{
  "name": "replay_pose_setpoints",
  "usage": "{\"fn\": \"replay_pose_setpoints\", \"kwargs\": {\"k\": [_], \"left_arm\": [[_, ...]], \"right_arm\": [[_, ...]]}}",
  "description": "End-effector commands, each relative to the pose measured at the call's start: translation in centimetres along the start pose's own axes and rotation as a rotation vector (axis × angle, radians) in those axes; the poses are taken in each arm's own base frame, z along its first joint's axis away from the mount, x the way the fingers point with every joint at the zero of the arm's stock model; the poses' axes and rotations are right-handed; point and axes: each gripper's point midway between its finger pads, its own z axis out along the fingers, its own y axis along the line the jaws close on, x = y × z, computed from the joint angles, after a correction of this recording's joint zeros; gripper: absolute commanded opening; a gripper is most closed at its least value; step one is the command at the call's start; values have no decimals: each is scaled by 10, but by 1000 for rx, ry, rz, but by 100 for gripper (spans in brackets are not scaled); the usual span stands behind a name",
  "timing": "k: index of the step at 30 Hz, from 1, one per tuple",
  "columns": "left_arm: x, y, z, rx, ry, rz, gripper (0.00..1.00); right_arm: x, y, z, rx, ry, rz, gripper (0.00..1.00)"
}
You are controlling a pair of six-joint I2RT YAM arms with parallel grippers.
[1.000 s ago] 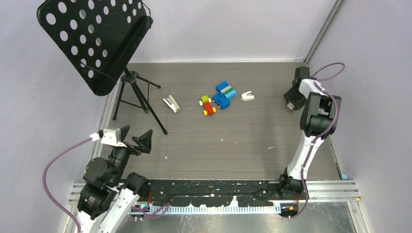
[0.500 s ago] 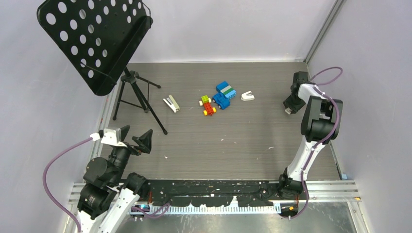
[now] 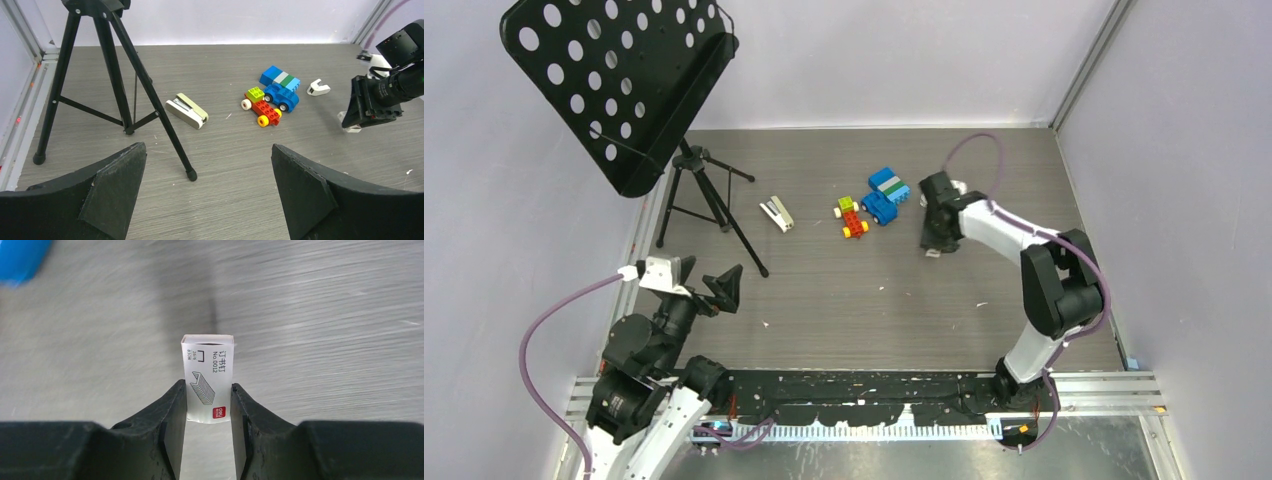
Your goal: Load the staples into the stapler
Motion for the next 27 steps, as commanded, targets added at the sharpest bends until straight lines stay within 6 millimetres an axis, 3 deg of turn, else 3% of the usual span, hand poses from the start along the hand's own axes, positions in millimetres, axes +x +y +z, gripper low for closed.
{"fn": "replay_pose_setpoints", "kwargs": {"k": [1, 7, 11, 20, 27], "left_arm": [[-2, -6, 8, 25, 5, 8, 98], [4, -9, 13, 29, 48, 10, 98], [11, -16, 18, 56, 104, -3, 98], [31, -27, 32, 53, 268, -88, 98], [61, -36, 37, 39, 400, -190, 98]], "right_arm": [[30, 61, -37, -162, -44, -274, 39], [94, 125, -67, -341, -39, -574, 39], [128, 148, -74, -383, -60, -723, 39], [176, 157, -60, -328, -70, -909, 39], [191, 153, -56, -330, -76, -940, 42]]}}
